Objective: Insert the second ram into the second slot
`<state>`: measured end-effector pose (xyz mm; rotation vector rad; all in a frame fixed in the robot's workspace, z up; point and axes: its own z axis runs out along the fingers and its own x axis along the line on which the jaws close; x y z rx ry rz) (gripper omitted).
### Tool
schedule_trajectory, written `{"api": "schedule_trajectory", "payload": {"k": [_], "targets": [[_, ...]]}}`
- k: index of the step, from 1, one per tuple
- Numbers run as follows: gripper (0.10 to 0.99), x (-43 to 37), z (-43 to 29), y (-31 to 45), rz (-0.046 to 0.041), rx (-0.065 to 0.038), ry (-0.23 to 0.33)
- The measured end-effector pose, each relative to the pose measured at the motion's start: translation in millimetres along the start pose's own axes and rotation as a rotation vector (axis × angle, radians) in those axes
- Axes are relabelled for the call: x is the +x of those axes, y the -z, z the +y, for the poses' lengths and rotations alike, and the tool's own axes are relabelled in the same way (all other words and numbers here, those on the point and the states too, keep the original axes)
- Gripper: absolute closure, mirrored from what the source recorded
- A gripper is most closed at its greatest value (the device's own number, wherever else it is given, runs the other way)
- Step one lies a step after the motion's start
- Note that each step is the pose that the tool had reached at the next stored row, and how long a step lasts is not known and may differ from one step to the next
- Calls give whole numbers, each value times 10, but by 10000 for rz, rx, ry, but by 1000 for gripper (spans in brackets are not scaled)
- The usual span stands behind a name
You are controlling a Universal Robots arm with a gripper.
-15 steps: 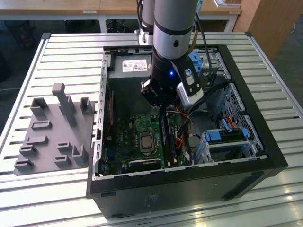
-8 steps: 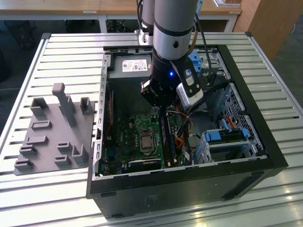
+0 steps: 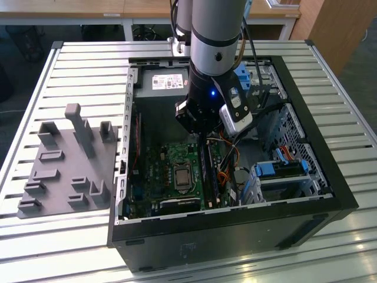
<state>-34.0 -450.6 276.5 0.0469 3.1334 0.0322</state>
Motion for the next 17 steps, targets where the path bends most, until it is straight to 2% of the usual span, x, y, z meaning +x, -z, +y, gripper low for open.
{"api": "schedule_trajectory", "payload": {"k": [10, 17], "targets": [[949, -4, -1, -37, 9, 9, 18], [949, -3, -8, -95, 16, 8, 350]]}}
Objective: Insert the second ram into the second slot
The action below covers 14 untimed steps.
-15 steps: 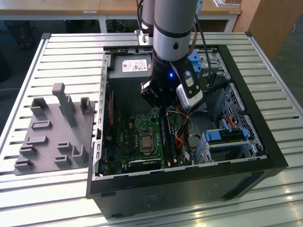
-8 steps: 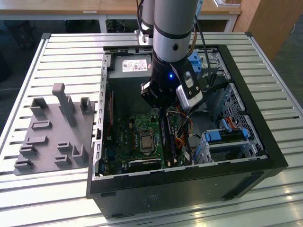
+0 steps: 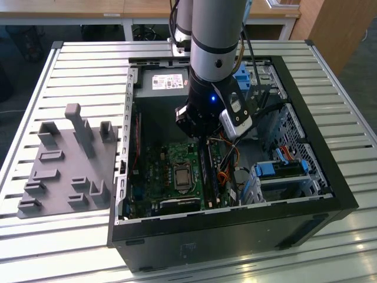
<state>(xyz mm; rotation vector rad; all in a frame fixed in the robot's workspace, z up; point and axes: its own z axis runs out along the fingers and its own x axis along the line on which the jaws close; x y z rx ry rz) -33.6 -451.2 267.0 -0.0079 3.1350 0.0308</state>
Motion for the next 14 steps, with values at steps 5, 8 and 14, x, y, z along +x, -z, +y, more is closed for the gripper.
{"api": "schedule_trajectory", "payload": {"k": [5, 8, 14], "targets": [[949, 0, -1, -28, 1, 2, 0], [949, 1, -7, -34, 0, -1, 0], [949, 0, -14, -35, 0, 19, -1]]}}
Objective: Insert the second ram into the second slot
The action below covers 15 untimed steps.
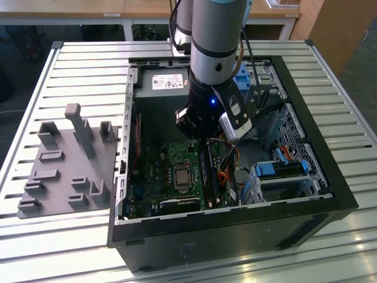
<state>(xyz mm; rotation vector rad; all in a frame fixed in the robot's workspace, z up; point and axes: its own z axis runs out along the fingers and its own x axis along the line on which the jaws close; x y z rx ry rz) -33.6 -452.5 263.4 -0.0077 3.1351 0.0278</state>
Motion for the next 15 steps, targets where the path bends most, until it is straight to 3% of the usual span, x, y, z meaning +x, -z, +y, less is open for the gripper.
{"api": "schedule_trajectory", "payload": {"k": [15], "targets": [[949, -23, -2, -9, 0, 3, 1]]}}
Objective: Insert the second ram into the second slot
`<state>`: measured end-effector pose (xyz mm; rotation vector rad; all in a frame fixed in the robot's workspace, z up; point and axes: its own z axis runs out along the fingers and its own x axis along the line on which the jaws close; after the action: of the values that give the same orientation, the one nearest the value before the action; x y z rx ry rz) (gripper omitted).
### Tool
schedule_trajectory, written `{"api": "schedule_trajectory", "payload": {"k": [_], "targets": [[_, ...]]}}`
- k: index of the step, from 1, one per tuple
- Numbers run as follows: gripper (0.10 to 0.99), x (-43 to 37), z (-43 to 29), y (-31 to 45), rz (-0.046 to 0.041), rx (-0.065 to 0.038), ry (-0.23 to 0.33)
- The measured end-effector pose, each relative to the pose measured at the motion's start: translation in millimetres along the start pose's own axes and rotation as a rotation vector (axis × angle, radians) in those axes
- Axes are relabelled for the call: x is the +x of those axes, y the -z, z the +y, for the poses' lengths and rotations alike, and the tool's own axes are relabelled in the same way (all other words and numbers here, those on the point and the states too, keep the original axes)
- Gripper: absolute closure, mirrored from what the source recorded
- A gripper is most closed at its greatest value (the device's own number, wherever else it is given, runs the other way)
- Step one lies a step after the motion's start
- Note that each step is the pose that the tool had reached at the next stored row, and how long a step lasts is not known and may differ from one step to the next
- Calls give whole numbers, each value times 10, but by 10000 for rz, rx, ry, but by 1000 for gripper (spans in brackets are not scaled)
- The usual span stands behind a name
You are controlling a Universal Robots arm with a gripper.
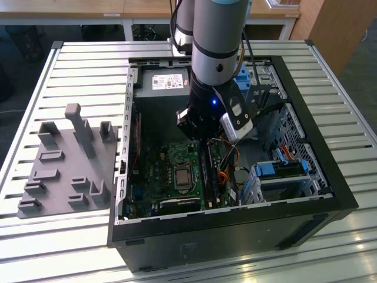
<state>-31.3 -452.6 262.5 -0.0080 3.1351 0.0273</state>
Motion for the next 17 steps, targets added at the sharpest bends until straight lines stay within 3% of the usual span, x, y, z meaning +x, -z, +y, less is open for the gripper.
{"api": "schedule_trajectory", "payload": {"k": [17], "targets": [[949, -27, -47, -56, 32, 3, -182]]}}
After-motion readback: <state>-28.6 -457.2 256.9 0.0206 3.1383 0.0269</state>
